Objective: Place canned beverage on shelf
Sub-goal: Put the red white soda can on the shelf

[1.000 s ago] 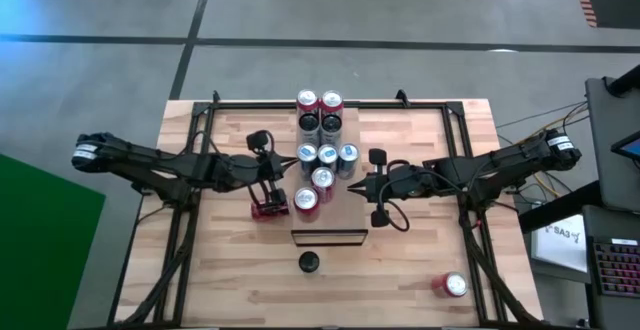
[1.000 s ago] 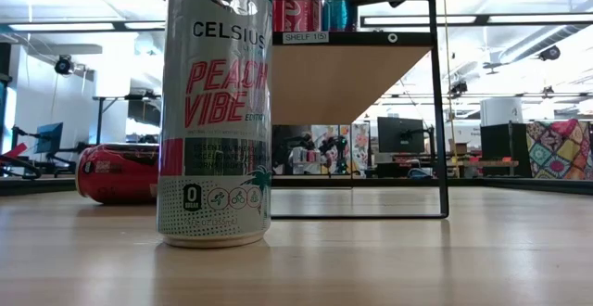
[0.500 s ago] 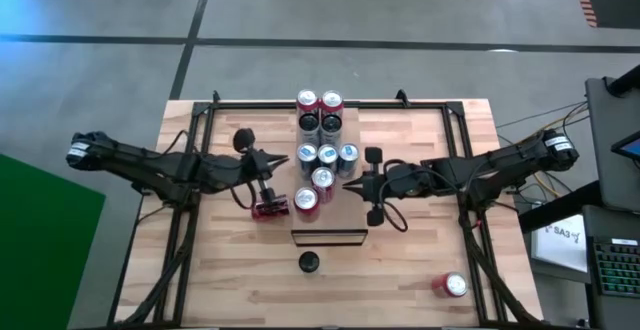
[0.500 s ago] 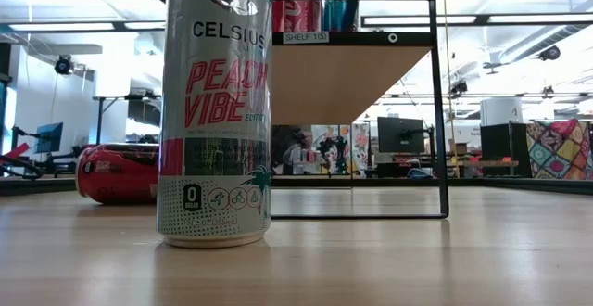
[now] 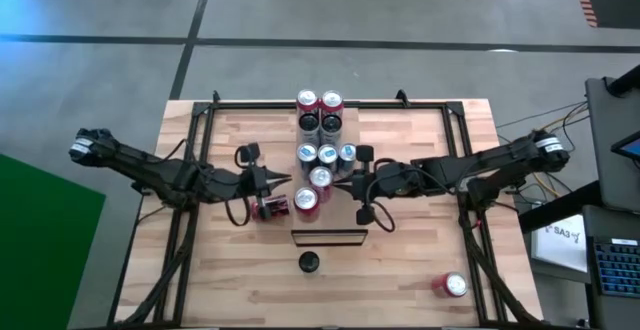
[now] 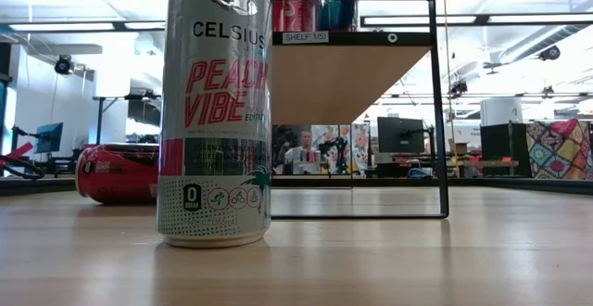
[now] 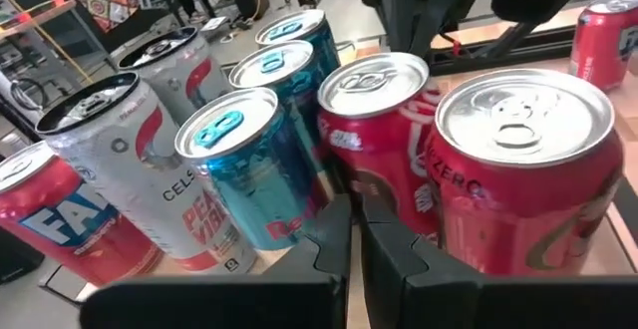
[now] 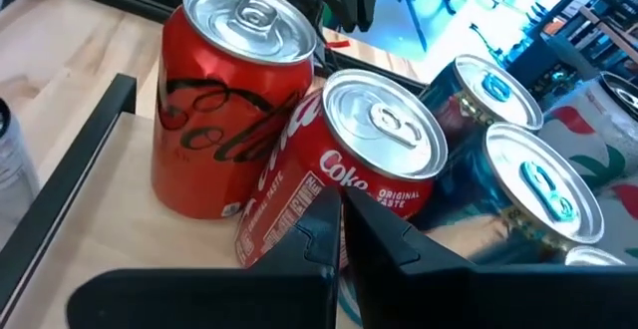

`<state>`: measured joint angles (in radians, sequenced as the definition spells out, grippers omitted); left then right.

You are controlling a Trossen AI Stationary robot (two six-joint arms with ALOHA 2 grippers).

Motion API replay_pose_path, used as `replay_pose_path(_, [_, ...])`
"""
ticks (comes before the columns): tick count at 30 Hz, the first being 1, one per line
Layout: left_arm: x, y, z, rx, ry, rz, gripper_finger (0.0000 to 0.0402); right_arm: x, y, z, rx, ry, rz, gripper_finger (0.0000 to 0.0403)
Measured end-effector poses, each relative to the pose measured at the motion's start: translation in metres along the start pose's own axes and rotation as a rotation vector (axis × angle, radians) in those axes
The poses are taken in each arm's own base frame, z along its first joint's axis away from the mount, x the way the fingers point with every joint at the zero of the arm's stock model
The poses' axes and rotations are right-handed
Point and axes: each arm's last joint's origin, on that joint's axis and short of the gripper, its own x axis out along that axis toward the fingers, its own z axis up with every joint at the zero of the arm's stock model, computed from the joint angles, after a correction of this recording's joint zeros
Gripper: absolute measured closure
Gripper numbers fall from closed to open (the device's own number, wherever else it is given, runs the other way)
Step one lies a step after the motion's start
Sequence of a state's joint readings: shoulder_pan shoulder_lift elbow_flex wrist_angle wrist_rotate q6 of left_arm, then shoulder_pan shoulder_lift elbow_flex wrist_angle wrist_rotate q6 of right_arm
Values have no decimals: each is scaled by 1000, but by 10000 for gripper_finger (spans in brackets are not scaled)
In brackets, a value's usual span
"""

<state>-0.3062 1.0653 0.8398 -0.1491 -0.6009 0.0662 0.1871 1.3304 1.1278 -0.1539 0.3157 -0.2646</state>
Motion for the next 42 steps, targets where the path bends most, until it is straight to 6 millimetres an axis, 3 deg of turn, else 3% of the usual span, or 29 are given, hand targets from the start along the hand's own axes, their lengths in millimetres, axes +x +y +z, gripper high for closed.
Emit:
replay_pose_path(19, [4, -8, -3, -7, 15, -79, 401, 8, 2, 3, -37, 8, 1, 394])
replay_pose_path(29, [6, -9, -3, -2, 18, -70, 401, -5, -3, 6, -14, 5, 2, 394])
replay_pose_path(36, [-6, 1, 2, 68, -23, -21, 402, -23, -36, 39, 205, 58, -30, 394])
replay_pose_path(42, [-19, 12, 6, 187, -49, -11, 402, -16, -63, 63, 405, 113, 11, 394])
